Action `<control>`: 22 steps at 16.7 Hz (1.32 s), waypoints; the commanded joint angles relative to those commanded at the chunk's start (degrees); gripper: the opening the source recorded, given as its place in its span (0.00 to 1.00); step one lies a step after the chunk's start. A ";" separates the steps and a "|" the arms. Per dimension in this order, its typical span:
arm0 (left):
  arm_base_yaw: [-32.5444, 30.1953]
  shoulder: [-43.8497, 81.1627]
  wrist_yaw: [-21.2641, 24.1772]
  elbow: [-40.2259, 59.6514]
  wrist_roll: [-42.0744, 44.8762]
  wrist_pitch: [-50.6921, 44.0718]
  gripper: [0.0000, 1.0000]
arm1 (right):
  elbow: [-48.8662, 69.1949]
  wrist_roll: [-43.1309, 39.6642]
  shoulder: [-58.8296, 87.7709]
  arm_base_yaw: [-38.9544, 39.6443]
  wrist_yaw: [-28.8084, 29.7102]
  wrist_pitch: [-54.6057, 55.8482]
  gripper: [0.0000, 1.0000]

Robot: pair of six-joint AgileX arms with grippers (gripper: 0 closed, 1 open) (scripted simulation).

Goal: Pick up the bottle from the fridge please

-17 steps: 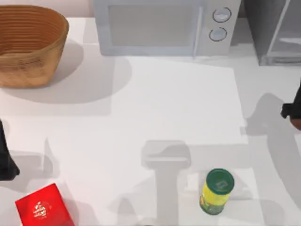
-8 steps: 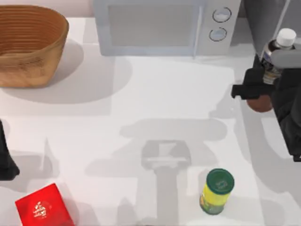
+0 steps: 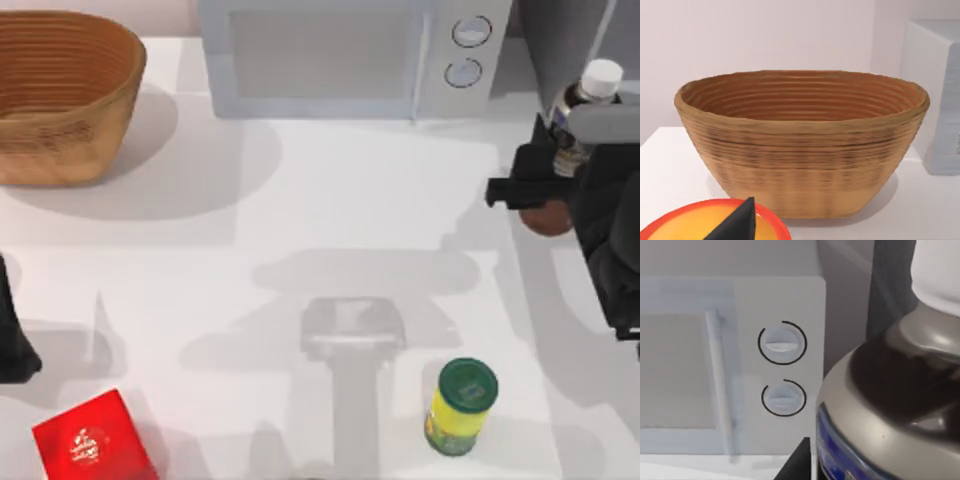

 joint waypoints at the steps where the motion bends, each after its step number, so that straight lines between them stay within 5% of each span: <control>1: 0.00 0.00 0.00 0.00 0.00 0.00 1.00 | 0.54 -0.01 1.35 -0.22 -0.33 0.98 0.00; 13: 0.00 0.00 0.00 0.00 0.00 0.00 1.00 | 6.74 -0.66 18.13 -3.95 -3.51 11.85 0.00; 22: 0.00 0.00 0.00 0.00 0.00 0.00 1.00 | 6.74 -0.66 18.13 -3.95 -3.51 11.85 0.68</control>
